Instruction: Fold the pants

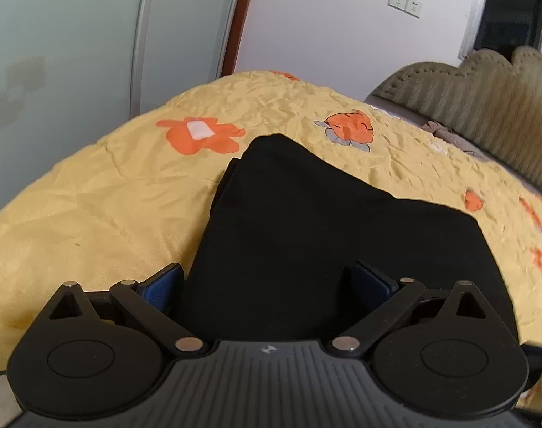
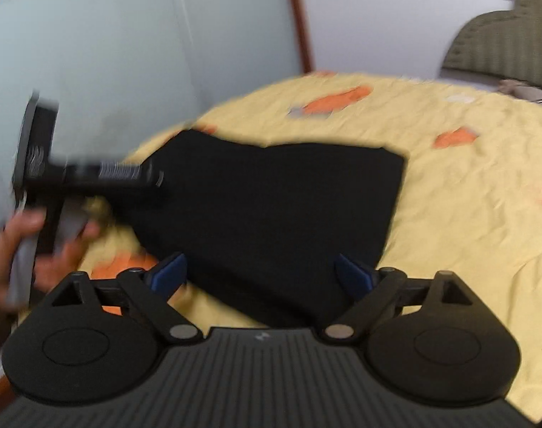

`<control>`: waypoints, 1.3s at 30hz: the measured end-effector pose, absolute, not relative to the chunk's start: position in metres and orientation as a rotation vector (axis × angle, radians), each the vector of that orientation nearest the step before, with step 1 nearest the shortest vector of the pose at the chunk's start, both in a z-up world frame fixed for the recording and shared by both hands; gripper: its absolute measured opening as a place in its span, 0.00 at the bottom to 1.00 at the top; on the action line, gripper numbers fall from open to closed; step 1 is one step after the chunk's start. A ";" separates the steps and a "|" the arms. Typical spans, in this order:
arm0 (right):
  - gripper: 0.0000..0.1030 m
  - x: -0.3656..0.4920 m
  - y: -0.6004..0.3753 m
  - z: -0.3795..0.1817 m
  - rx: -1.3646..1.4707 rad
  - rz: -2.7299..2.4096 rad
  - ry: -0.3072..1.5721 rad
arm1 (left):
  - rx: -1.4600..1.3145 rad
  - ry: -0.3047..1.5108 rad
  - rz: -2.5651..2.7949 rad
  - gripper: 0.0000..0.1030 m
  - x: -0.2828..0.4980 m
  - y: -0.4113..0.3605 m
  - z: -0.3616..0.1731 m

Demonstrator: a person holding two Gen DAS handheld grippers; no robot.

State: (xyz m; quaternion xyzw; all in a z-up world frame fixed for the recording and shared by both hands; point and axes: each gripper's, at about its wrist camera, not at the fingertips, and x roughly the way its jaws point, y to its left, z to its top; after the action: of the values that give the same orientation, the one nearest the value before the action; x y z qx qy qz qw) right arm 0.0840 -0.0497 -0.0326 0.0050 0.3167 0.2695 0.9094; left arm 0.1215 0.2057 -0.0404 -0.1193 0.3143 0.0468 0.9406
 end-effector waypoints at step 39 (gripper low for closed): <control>1.00 0.138 -0.050 0.008 0.028 0.103 0.588 | -0.047 0.525 0.150 1.00 0.115 0.172 0.026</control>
State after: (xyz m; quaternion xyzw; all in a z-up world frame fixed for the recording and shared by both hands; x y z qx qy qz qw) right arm 0.1377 -0.0504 0.0083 0.0137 0.2897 0.0507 0.9557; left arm 0.1147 0.1715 0.0264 -0.0232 0.2593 0.0739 0.9627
